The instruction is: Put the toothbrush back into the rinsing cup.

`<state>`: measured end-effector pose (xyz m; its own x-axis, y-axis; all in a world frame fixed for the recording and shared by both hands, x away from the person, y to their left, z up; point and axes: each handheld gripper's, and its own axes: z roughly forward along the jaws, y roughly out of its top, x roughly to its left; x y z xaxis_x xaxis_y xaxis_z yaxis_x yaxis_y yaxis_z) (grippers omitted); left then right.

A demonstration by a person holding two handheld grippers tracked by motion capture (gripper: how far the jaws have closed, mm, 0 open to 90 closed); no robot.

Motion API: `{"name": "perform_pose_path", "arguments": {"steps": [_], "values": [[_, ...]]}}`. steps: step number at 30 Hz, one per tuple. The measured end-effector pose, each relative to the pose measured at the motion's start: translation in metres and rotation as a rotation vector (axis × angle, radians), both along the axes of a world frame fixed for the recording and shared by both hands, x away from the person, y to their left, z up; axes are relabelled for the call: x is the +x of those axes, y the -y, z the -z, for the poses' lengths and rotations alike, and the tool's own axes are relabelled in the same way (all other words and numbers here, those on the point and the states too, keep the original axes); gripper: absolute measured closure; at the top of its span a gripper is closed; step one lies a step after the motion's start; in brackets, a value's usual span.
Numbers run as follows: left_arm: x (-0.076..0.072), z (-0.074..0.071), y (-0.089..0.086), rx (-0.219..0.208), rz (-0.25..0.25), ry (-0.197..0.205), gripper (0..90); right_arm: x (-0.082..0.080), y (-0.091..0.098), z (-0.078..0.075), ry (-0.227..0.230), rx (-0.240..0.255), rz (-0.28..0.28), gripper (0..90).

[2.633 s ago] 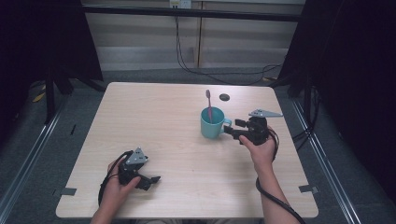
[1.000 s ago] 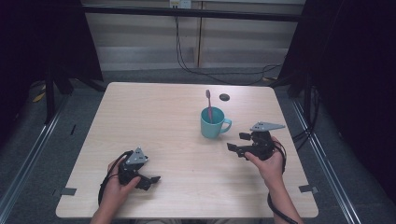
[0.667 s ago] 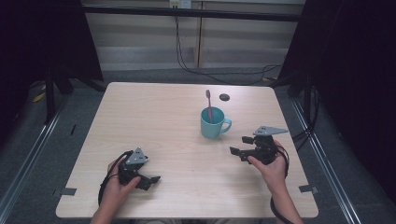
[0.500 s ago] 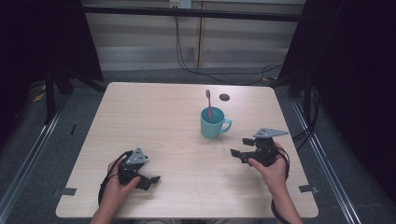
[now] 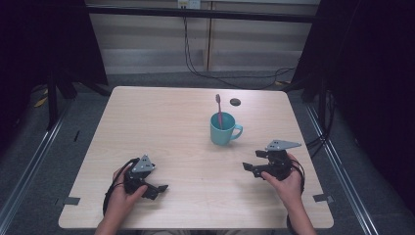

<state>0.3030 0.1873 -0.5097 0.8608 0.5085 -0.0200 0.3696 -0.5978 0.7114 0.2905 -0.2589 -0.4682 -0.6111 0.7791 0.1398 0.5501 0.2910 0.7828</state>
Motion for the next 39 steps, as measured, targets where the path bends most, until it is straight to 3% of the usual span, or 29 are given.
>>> {"name": "perform_pose_path", "arguments": {"steps": [20,39], "values": [[0.000,0.000,0.000,0.000,0.000,0.000,6.3,-0.023,0.014,0.016,-0.018,-0.031,0.000,22.4],[0.000,0.000,0.000,0.000,0.001,-0.001,6.3,-0.032,0.025,0.032,-0.040,-0.083,0.000,21.3]]}}
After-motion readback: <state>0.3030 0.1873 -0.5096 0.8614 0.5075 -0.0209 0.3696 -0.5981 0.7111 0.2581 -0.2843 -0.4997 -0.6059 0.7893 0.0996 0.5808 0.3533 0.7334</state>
